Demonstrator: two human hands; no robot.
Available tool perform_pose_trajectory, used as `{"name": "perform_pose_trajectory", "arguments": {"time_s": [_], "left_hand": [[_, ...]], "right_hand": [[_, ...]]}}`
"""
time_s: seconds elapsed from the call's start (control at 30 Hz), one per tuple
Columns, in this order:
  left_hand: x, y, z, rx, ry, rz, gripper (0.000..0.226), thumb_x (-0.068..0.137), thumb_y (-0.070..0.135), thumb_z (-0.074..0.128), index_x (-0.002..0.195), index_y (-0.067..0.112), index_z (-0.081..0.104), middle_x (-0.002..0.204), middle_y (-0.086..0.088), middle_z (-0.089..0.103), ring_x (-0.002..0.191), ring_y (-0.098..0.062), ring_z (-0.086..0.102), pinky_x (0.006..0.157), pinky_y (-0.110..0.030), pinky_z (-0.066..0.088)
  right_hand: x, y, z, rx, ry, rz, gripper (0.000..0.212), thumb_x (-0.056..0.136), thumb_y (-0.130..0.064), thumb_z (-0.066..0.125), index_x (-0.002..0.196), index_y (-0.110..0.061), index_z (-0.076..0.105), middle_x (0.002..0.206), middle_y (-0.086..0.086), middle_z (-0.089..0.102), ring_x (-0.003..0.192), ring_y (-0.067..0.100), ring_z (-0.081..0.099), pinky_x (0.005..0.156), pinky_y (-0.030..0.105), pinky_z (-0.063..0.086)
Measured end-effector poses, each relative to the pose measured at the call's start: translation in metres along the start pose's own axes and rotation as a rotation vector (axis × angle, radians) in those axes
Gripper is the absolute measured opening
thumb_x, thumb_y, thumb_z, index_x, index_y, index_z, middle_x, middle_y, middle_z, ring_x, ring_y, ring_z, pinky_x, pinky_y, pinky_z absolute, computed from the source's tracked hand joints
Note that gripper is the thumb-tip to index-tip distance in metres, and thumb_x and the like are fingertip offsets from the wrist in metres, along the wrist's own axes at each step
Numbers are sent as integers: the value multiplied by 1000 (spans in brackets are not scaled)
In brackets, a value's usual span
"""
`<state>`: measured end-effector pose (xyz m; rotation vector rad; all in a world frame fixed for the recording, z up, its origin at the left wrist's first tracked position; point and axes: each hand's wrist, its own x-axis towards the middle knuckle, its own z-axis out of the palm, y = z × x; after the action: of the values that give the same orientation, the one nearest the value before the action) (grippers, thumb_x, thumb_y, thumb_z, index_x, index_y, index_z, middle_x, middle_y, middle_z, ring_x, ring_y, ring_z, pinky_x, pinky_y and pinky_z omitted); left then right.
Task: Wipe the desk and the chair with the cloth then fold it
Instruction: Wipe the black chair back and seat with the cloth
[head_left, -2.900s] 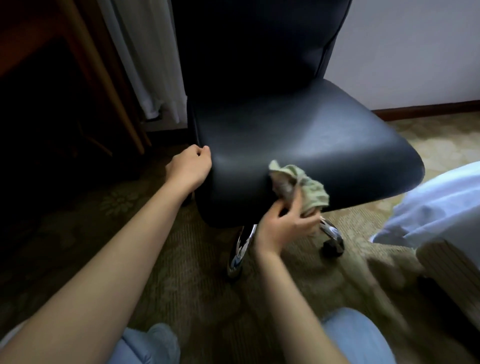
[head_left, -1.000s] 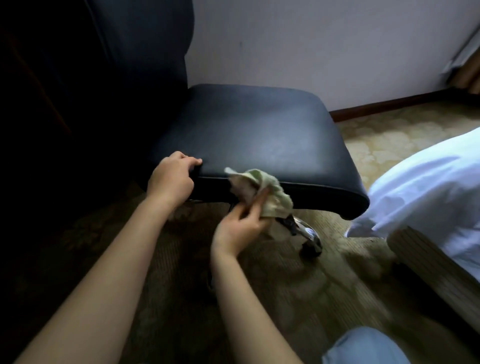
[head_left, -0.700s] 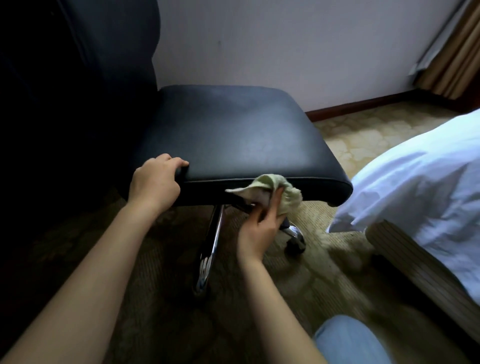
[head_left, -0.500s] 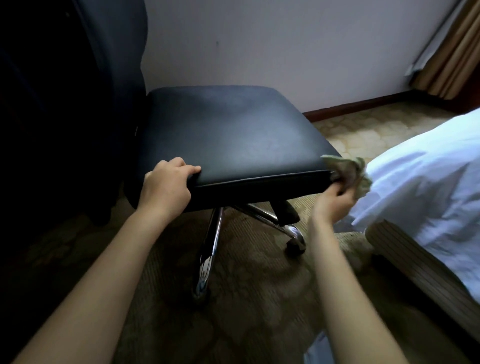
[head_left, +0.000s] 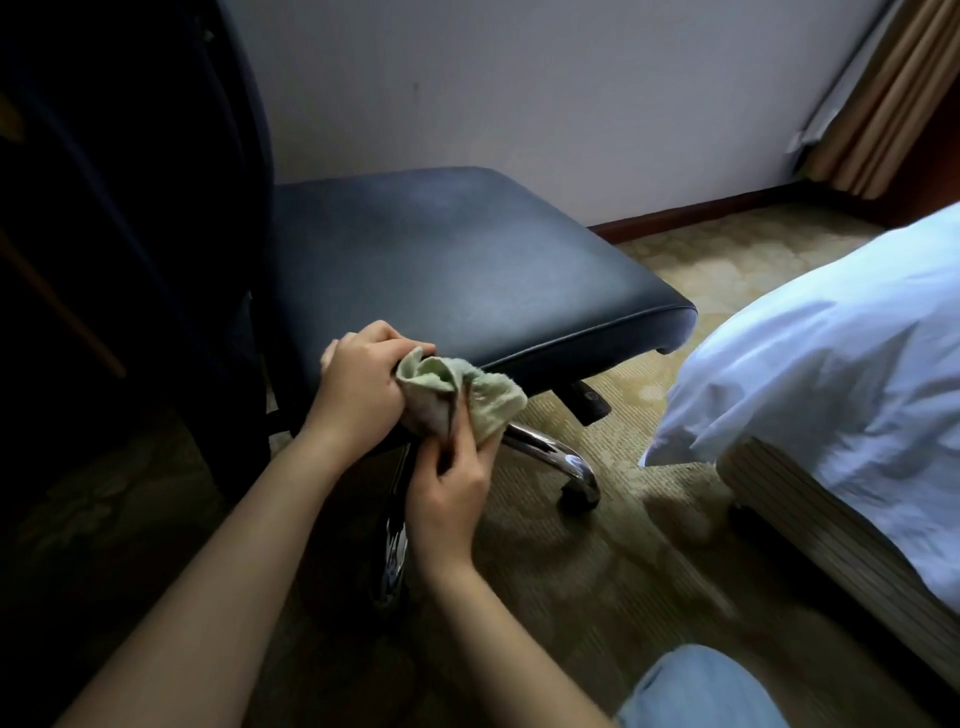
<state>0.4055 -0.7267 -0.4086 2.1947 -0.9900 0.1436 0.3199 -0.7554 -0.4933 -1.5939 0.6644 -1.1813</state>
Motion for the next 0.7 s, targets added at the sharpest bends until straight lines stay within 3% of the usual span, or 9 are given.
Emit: {"name": "perform_pose_trajectory", "arguments": {"time_s": [0.1,0.23,0.33,0.43,0.5,0.6,0.7], "left_hand": [[-3,2,-3,-28,9,1,53,70,12,33,104,14,73,100,-6,65,94,-31,56,100,-51,35],[-8,1,-10,-12,39,-14,59,67,9,29,109,12,70,111,-8,65,104,-32,54,101,-47,36],[-9,-13,-14,69,87,-115,57,71,19,30,112,14,69,121,-6,62,116,-31,50,106,-45,30],[-9,-23,-19,-24,123,-149,53,78,20,33,115,5,67,123,-14,61,119,-30,50,107,-32,31],[-7,-24,-19,-108,128,-184,44,89,20,37,118,4,64,124,-13,60,120,-28,50,108,-32,32],[-6,-21,-19,-240,159,-249,42,95,25,35,121,5,61,127,-11,59,122,-24,49,109,-36,33],[-6,-17,-18,-366,210,-331,38,102,23,31,125,6,58,125,-11,60,121,-22,50,105,-29,34]], "right_hand": [[24,12,-15,16,10,-8,55,87,-19,47,137,-36,32,146,24,29,140,25,29,114,26,24],[127,33,-53,-70,319,97,49,87,-19,48,135,-17,49,137,24,44,130,33,42,110,36,31],[203,46,-97,-120,429,231,39,91,-16,48,129,-10,56,129,19,53,119,32,50,100,31,38],[222,45,-121,-230,404,351,37,96,-25,44,127,-11,56,128,15,53,118,33,50,90,28,35],[195,33,-104,-364,322,252,38,95,-24,47,129,-10,55,133,22,48,124,36,43,93,29,29],[122,18,-61,-459,100,-168,46,82,-28,49,124,-15,61,135,28,45,129,39,38,107,40,29],[54,1,-27,-472,-172,-502,42,76,-28,52,111,-13,69,125,23,55,126,34,41,107,44,31]]}}
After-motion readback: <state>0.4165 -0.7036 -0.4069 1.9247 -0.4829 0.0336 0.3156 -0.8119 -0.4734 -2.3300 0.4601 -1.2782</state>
